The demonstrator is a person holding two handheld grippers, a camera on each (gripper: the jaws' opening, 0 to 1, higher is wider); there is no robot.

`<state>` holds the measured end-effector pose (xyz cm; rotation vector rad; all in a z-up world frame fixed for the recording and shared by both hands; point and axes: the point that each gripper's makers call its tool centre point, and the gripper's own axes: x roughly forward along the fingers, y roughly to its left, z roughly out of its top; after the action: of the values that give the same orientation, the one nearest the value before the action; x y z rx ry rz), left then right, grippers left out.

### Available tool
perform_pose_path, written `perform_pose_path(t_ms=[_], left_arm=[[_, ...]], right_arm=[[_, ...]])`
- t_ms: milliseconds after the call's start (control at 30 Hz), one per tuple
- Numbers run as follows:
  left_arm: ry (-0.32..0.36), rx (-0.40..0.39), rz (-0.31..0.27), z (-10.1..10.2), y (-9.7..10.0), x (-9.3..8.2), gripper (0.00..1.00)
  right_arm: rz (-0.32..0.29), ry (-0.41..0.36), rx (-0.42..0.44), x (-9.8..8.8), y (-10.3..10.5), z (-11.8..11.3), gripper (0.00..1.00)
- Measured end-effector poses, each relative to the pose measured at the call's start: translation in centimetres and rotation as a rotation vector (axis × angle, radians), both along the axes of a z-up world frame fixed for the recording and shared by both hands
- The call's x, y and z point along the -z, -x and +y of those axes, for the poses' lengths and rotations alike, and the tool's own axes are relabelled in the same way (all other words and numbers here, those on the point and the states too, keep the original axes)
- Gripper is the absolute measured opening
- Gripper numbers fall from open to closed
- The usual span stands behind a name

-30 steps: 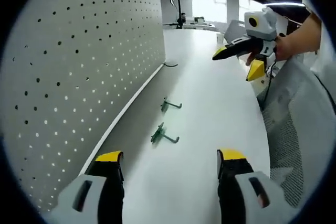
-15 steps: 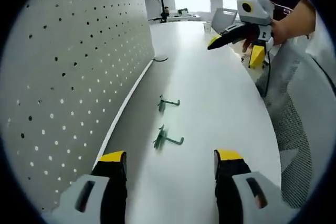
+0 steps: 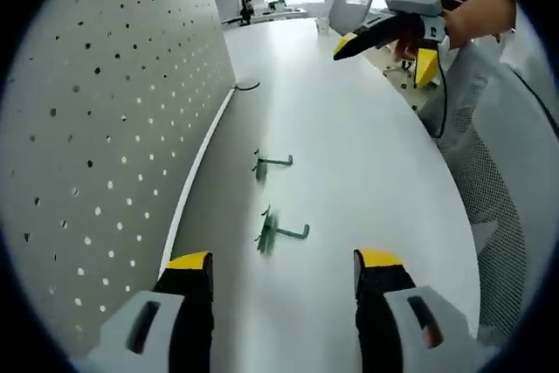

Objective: Insert the hook assembly into the mounting plate slot until the hook locks in place.

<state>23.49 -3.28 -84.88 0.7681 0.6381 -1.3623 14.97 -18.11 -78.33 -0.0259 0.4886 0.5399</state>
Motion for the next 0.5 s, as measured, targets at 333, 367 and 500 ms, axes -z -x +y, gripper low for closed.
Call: perform_pose_path(t_ms=[333,367,500], left_arm=[[-0.068,0.076,0.011,-0.3,0.2,1.4,0.68],[-0.072,0.083,0.01,-0.5,0.2,1.4,0.68],[-0.088,0.11,0.032,-0.8,0.4,1.7,0.67]], right_arm=[[0.003,0.003,0.0,0.1,0.1,0.0,0.7],[0.003,-0.001,0.004,0.1,0.1,-0.1,0.7],[0.004,-0.002,0.006,0.1,0.0,-0.1,0.7]])
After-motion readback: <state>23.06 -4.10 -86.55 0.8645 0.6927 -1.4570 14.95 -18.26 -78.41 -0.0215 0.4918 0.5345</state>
